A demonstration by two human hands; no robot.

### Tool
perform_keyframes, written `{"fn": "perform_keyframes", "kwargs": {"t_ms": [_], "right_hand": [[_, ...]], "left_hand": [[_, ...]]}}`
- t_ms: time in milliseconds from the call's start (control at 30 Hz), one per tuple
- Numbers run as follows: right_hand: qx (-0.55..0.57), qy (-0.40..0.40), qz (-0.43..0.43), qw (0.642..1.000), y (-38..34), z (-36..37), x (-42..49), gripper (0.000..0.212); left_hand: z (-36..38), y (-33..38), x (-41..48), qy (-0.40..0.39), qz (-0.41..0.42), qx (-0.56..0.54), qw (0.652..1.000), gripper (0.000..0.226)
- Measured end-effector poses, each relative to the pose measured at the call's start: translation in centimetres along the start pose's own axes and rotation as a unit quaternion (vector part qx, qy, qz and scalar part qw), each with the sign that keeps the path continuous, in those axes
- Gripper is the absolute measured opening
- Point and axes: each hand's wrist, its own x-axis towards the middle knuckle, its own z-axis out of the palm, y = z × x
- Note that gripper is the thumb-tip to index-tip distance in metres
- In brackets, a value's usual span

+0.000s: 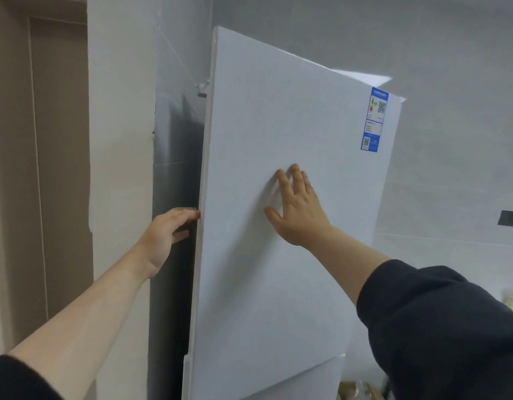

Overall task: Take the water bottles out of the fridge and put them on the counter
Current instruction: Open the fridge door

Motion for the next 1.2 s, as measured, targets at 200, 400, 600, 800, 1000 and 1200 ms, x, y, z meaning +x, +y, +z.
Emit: {"fn": "perform_keyframes", "kwargs": {"t_ms": [200,400,600,800,1000,1200], "right_hand": [[0.116,0.047,-0.016,0.992,-1.5,-7.5,-5.1,0.075],[0.146,0.048,-0.064,0.986,1.6,-16.0,-11.9,0.080],[0.283,0.041,-0.014,0.958,5.5,-24.1,-17.9,0.070],[0.338,0.028,0.030,0.940,9.0,-29.5,-21.8,0.083],[0.473,0.025,0.125,0.872,14.6,-34.2,-24.8,0.071],[0.518,0.018,0.219,0.827,19.3,-37.1,-26.5,0.045]], "left_hand": [[5.0,5.7,-6.3,-0.021,-0.018,-0.043,0.999,0.050],[13.0,10.5,-13.1,-0.019,-0.020,-0.087,0.996,0.046],[20.4,13.4,-16.5,-0.118,-0.093,-0.186,0.971,0.062],[28.5,14.8,-18.3,-0.246,-0.120,-0.220,0.936,0.076],[36.4,16.9,-18.9,-0.307,-0.146,-0.198,0.919,0.078],[43.3,18.6,-20.0,-0.323,-0.157,-0.163,0.919,0.076]]}}
